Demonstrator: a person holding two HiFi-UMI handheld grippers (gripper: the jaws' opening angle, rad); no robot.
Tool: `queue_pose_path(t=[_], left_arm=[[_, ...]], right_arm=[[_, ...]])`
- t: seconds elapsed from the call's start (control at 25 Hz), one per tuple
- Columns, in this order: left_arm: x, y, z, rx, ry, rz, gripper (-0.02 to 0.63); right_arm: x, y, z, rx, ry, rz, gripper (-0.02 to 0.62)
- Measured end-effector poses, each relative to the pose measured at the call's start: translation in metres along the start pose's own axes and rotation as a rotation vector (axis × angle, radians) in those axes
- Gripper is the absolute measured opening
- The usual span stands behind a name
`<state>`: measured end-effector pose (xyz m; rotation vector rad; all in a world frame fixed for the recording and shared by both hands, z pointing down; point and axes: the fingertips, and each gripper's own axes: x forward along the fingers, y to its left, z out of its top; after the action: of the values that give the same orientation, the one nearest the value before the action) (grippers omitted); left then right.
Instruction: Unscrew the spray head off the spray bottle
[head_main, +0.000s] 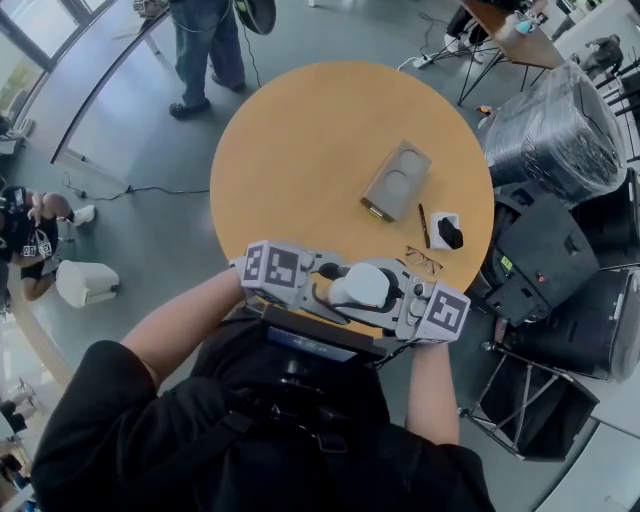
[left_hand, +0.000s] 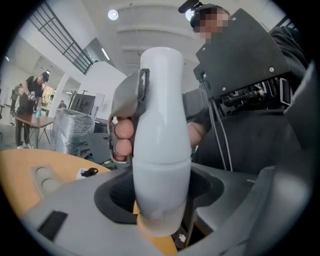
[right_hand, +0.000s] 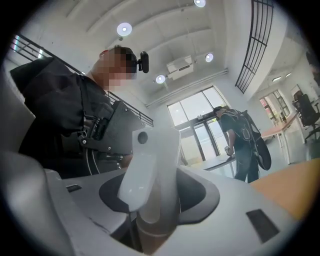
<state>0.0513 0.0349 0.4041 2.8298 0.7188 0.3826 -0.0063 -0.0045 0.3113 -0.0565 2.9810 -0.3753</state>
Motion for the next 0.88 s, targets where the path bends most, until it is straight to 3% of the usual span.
queue_pose_path(t=[0.12, 0.24, 0.36, 0.48, 0.6, 0.76, 0.88], left_arm=[[-0.004, 0.019, -0.005, 0.011, 0.008, 0.120, 0.304], [-0.021, 0.044, -0.002, 0.030, -0.017, 0.299, 0.305], [-0.035, 0.059, 0.007, 0.044, -0.067, 0.430, 0.305], [-0.041, 0.076, 0.017, 0.049, -0.115, 0.583, 0.305], [-0.044, 0.093, 0.022, 0.073, -0.100, 0.730, 0.305], [-0.042, 0.102, 0.027, 0.083, -0.074, 0.833, 0.305], [-0.042, 0.102, 0.031, 0.052, -0.111, 0.859, 0.305]], right_arm=[[-0.005, -0.022, -0.001, -0.024, -0.002, -0.121, 0.228], [-0.013, -0.049, 0.003, -0.044, -0.016, -0.309, 0.289], [-0.017, -0.064, 0.009, -0.045, -0.045, -0.433, 0.325], [-0.019, -0.075, 0.012, -0.056, -0.052, -0.542, 0.330], [-0.018, -0.088, 0.006, -0.072, -0.019, -0.660, 0.330], [-0.022, -0.103, 0.006, -0.055, -0.026, -0.815, 0.310], [-0.021, -0.101, 0.007, -0.102, -0.021, -0.840, 0.273]])
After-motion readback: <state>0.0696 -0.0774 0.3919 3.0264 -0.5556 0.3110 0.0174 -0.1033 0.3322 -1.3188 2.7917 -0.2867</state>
